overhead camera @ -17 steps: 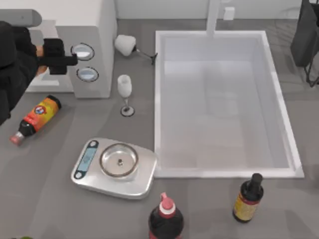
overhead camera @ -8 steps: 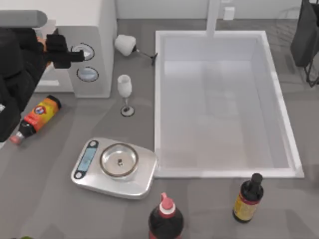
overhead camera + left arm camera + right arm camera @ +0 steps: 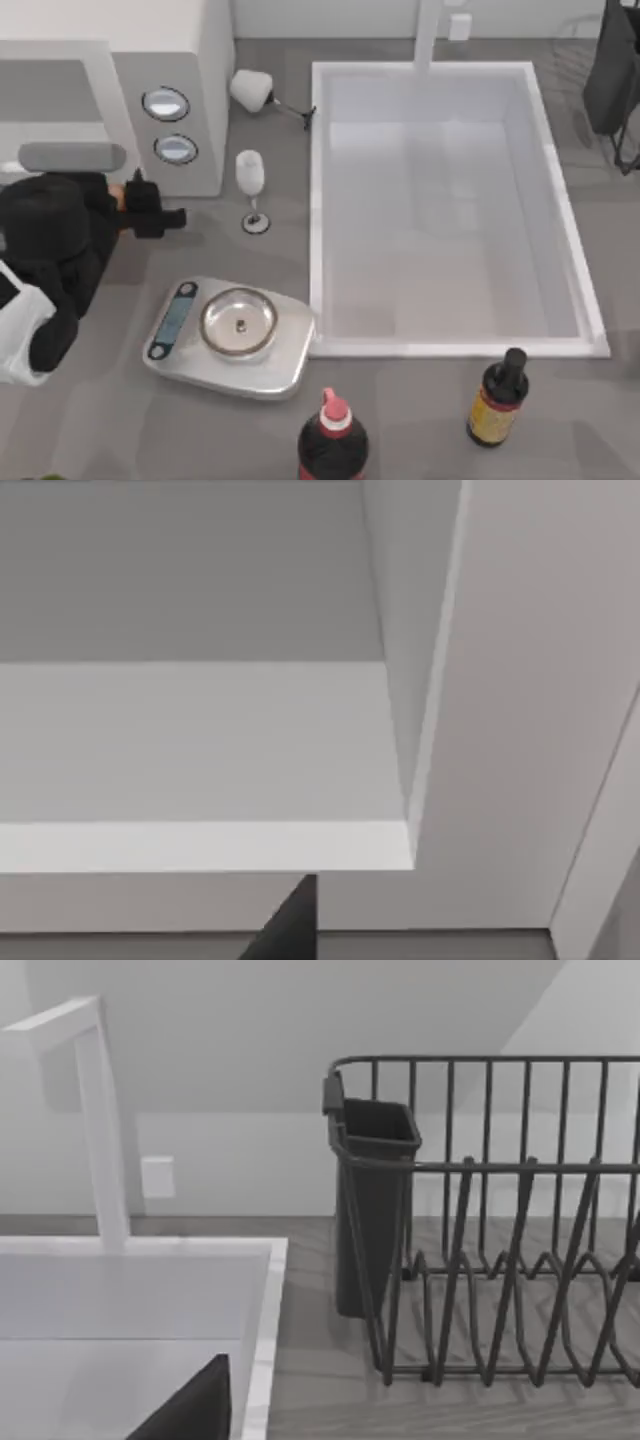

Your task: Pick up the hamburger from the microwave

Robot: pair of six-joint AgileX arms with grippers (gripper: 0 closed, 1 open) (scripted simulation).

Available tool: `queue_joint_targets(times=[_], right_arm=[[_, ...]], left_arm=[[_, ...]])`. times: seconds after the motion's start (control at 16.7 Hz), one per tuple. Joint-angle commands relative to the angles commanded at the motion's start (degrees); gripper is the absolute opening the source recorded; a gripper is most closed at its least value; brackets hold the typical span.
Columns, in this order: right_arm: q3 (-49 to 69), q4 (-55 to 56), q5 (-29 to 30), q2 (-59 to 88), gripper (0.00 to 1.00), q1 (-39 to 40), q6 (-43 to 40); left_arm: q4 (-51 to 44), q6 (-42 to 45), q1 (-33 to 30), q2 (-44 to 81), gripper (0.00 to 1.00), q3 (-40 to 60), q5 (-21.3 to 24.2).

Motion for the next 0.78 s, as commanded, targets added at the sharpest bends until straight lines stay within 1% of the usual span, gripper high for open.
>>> queue_joint_targets(times=[0.3,0.78], right_arm=[[0.0,0.0,0.0,0.0,1.0,0.0,0.0],[0.0,0.0,0.0,0.0,1.0,0.0,0.0]], left_arm=[[0.2,0.1,0.0,0.8,0.0,-0.4,-0.4],[0.2,0.1,0.0,0.8,0.6,-0.4,-0.4]])
